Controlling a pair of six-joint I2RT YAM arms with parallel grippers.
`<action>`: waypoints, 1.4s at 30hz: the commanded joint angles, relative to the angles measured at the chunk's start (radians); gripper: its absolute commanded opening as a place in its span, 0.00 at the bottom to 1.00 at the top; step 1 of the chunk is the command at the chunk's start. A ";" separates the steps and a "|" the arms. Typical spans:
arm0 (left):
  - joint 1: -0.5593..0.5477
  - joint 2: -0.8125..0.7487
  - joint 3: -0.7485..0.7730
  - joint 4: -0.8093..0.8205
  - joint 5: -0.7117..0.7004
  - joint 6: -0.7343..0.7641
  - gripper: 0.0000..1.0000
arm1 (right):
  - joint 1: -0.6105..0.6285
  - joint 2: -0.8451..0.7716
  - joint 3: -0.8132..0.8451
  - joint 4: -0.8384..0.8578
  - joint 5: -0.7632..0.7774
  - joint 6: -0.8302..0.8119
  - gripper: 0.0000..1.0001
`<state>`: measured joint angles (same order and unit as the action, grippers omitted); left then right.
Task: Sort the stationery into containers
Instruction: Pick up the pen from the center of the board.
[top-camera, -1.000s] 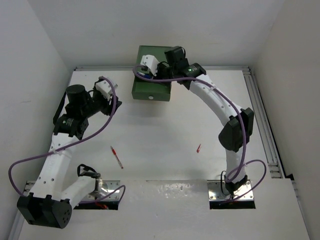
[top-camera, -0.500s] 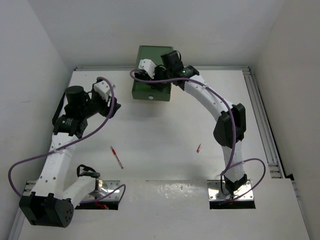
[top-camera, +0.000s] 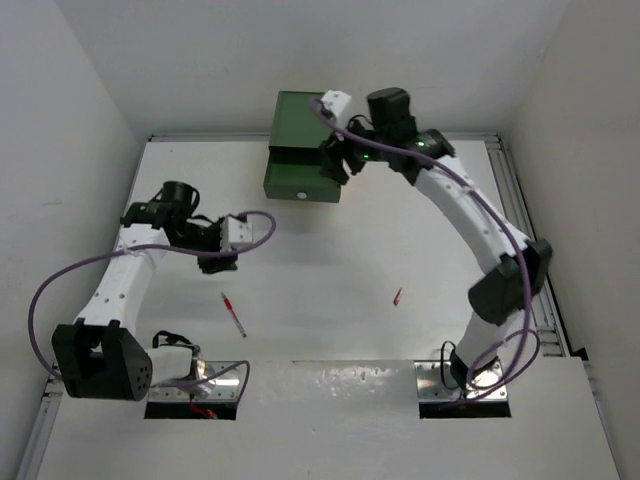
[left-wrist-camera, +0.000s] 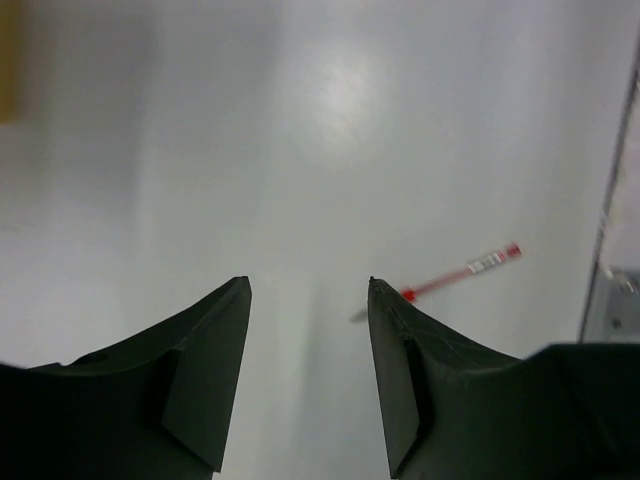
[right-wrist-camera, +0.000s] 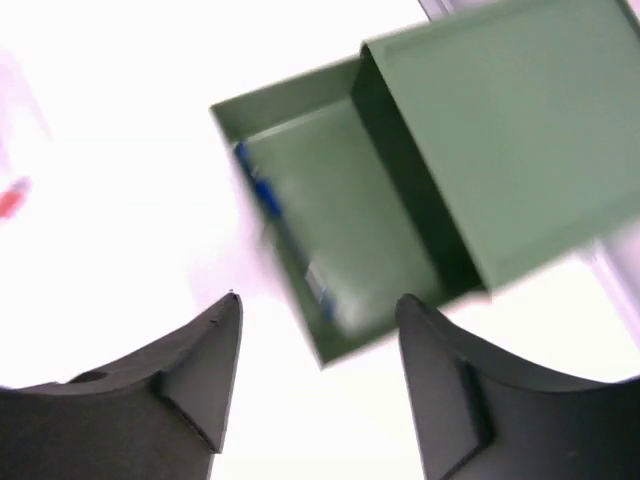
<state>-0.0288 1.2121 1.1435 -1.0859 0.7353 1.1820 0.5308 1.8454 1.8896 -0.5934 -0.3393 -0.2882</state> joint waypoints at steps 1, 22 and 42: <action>0.013 0.004 -0.109 -0.223 -0.060 0.424 0.56 | -0.066 -0.188 -0.114 -0.077 -0.107 0.197 0.66; -0.286 -0.031 -0.557 0.150 -0.332 0.659 0.51 | -0.339 -0.632 -0.791 -0.236 -0.188 0.188 0.73; -0.419 0.057 -0.668 0.414 -0.363 0.562 0.07 | -0.388 -0.643 -0.894 -0.241 -0.289 0.221 0.70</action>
<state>-0.4145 1.2556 0.5385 -0.8200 0.3336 1.7439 0.1497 1.2182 1.0061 -0.8474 -0.5575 -0.0952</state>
